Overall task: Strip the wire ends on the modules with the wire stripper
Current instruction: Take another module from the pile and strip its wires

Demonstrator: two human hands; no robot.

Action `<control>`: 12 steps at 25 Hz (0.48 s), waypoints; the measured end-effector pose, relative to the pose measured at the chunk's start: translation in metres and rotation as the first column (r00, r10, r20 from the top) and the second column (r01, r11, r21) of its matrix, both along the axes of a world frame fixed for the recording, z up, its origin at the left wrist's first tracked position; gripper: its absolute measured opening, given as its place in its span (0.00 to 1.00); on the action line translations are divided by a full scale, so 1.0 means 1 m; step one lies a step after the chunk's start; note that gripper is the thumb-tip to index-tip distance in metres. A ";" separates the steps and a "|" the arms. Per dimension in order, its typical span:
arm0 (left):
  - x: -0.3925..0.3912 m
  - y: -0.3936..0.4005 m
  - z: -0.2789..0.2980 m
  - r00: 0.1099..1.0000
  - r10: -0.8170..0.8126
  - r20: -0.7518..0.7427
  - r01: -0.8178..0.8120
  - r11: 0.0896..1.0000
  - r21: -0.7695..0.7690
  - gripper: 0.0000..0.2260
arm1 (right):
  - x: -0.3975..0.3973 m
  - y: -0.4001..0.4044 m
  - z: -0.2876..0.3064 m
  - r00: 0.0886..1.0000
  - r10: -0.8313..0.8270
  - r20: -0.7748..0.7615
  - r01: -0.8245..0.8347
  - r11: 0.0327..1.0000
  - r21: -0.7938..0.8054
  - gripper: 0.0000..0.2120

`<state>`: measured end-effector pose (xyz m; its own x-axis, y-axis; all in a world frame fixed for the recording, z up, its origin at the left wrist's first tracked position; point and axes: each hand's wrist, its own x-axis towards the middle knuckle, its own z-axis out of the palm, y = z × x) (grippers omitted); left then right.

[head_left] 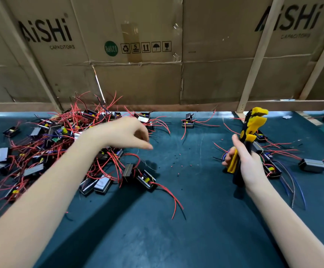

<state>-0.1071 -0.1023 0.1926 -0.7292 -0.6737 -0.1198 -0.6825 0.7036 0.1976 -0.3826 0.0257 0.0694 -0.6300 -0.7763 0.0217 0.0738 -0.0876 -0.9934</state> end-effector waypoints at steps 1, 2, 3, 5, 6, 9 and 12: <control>-0.006 0.009 -0.009 0.997 -0.061 0.052 0.056 0.994 0.089 0.15 | 0.000 0.000 0.000 1.000 0.003 0.003 -0.003 1.000 -0.001 0.29; -0.011 0.017 -0.019 0.986 -0.098 0.136 0.078 0.986 0.150 0.18 | 0.000 0.001 0.000 1.000 0.004 0.002 -0.004 1.000 -0.001 0.28; -0.014 0.023 -0.030 0.964 -0.130 0.233 0.091 0.981 0.171 0.20 | 0.000 0.001 0.000 1.000 0.001 -0.002 -0.001 1.000 0.002 0.28; -0.019 0.031 -0.048 0.898 -0.145 0.416 0.116 0.989 0.096 0.20 | 0.001 0.001 0.000 1.000 0.000 -0.005 0.000 1.000 0.006 0.28; -0.022 0.034 -0.051 0.874 -0.139 0.466 0.140 0.990 0.034 0.17 | 0.001 0.001 0.000 1.000 0.003 -0.005 -0.003 1.000 0.006 0.27; -0.024 0.034 -0.035 0.915 -0.255 0.313 0.243 0.967 0.079 0.12 | 0.001 0.000 0.000 1.000 0.004 -0.008 -0.004 1.000 0.004 0.26; -0.027 0.025 -0.004 0.942 -0.272 -0.197 0.326 0.881 0.342 0.13 | -0.001 0.000 -0.001 1.000 0.002 -0.014 -0.002 1.000 0.014 0.27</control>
